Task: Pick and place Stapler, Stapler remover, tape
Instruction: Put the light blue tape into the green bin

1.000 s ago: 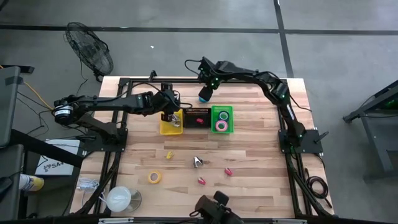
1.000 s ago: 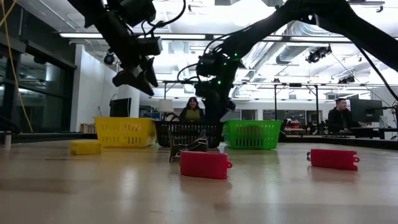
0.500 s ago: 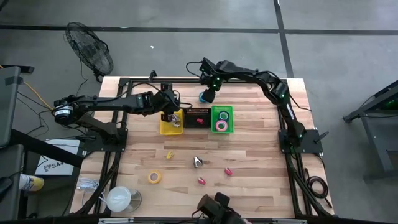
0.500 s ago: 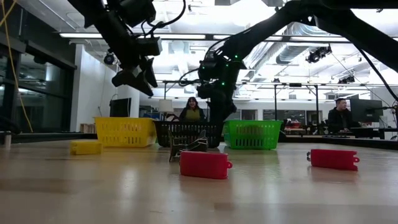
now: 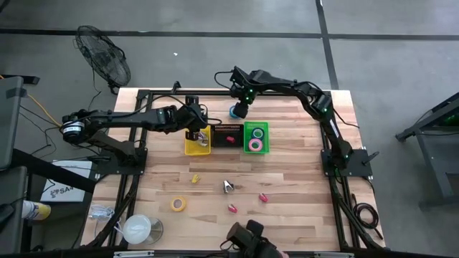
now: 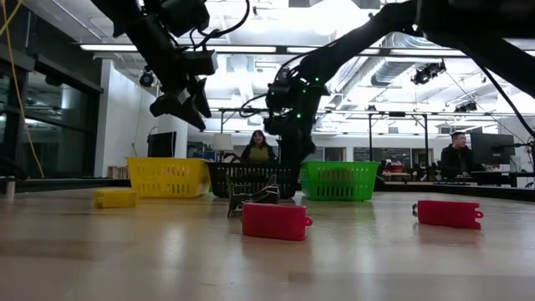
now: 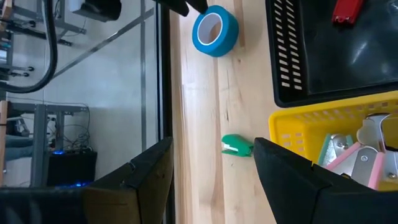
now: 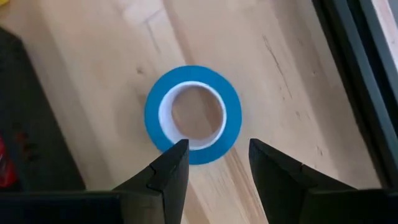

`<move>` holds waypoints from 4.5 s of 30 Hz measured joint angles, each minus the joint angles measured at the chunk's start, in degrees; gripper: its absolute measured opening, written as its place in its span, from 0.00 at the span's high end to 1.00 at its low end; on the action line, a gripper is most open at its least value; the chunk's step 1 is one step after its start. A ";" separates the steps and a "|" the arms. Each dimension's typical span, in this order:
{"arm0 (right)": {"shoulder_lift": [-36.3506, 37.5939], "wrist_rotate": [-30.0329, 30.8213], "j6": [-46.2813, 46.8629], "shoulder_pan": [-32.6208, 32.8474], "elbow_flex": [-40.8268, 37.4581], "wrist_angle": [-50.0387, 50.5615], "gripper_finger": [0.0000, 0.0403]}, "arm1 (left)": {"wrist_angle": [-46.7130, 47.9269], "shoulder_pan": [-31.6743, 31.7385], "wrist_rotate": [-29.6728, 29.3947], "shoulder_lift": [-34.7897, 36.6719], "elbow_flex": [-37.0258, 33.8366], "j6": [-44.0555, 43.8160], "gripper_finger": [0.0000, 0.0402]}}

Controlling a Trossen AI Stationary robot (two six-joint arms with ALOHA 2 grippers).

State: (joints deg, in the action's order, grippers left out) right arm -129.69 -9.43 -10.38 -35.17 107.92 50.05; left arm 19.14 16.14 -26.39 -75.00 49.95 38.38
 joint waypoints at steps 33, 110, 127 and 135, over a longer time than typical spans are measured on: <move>-0.67 9.05 -1.77 -0.66 -0.09 11.05 0.93 | 0.60 -0.02 0.46 0.00 0.00 -0.12 0.46; 17.82 22.72 9.08 17.21 -22.34 10.03 0.93 | 1.48 -0.02 0.39 0.00 0.00 0.27 0.46; 22.16 21.14 9.31 16.80 -32.08 0.67 0.90 | 1.13 -0.02 0.42 0.00 0.00 -0.17 0.46; 22.16 20.10 9.06 16.80 -31.39 -1.18 0.80 | 1.11 -0.02 0.42 0.00 0.00 -0.19 0.46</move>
State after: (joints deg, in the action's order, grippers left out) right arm -107.53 10.67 -1.33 -18.37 76.53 48.87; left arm 20.25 16.12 -25.98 -75.00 49.95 38.19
